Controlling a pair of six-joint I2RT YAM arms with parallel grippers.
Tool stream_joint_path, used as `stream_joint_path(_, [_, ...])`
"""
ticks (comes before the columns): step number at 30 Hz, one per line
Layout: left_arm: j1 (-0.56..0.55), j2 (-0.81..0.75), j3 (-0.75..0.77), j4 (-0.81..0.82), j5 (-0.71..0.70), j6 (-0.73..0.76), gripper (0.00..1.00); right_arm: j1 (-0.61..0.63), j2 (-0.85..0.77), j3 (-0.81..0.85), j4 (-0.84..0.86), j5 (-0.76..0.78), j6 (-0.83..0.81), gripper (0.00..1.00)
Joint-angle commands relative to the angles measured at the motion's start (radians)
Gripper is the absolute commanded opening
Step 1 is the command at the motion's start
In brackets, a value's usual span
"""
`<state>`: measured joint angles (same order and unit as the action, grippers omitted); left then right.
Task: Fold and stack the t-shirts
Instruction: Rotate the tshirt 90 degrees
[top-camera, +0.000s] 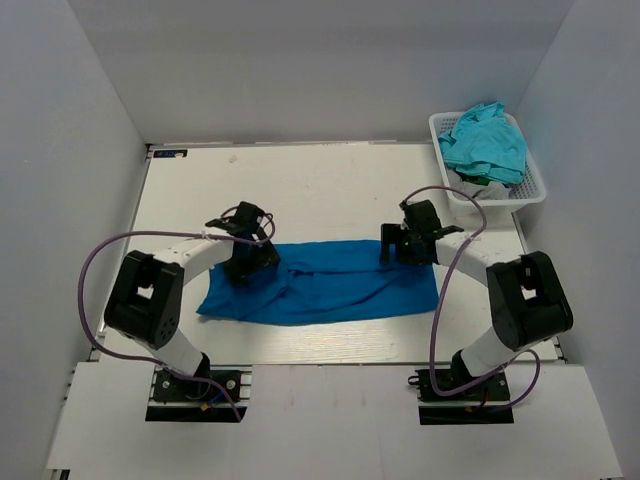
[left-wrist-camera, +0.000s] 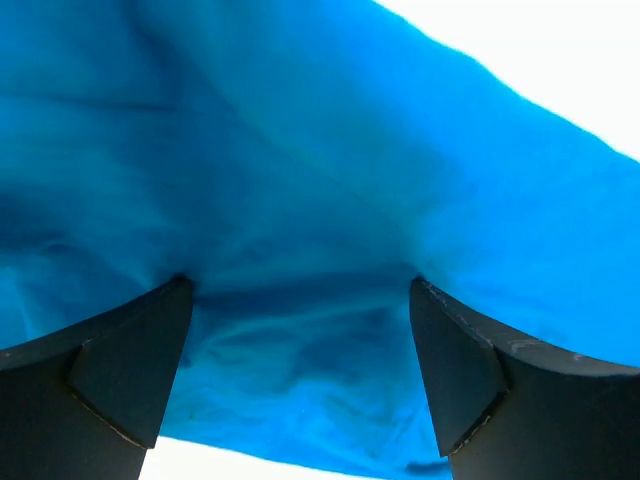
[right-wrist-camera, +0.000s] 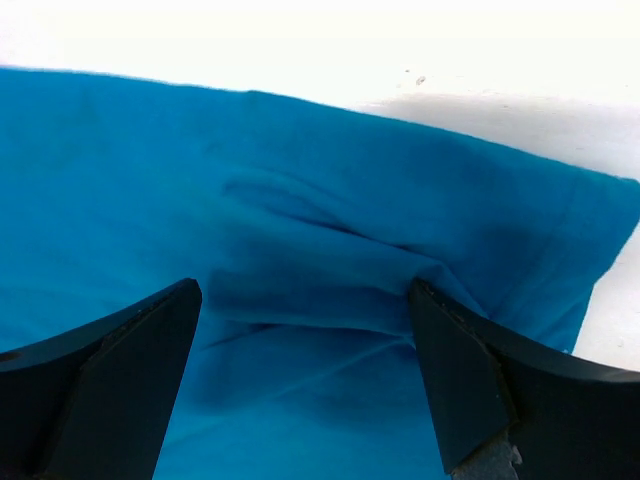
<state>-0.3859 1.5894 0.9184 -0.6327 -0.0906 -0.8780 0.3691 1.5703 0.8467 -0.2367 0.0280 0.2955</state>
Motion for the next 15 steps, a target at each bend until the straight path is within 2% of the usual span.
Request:
stream_joint_path(1, [0.045, 0.047, 0.09, 0.01, -0.133, -0.03, 1.0, 0.016, -0.027, -0.058, 0.033, -0.085, 0.004, 0.9])
stream_joint_path(3, [0.064, 0.157, 0.161, 0.031, -0.13, 0.002, 1.0, 0.028, -0.071, -0.13, 0.057, -0.133, -0.021, 0.9])
stream_joint_path(7, [0.088, 0.389, 0.421, 0.047, -0.097, 0.039, 1.0, 0.091, -0.118, -0.182, -0.001, -0.175, -0.026, 0.9])
stream_joint_path(9, [0.097, 0.484, 0.522, 0.059, -0.02, 0.053, 1.0, 0.151, -0.147, -0.224, -0.032, -0.218, -0.016, 0.9])
stream_joint_path(10, [0.097, 0.576, 0.625, 0.071, 0.003, 0.069, 1.0, 0.168, -0.168, -0.231, -0.05, -0.249, -0.01, 0.9])
stream_joint_path(12, [0.097, 0.67, 0.741, 0.071, 0.037, 0.086, 1.0, 0.27, -0.2, -0.247, -0.082, -0.304, -0.03, 0.9])
stream_joint_path(14, [0.088, 0.769, 0.929, 0.062, 0.092, 0.122, 1.0, 0.336, -0.211, -0.222, -0.15, -0.339, -0.096, 0.9])
stream_joint_path(15, [0.078, 0.876, 0.992, 0.079, 0.119, 0.137, 1.0, 0.432, -0.207, -0.201, -0.173, -0.341, -0.107, 0.9])
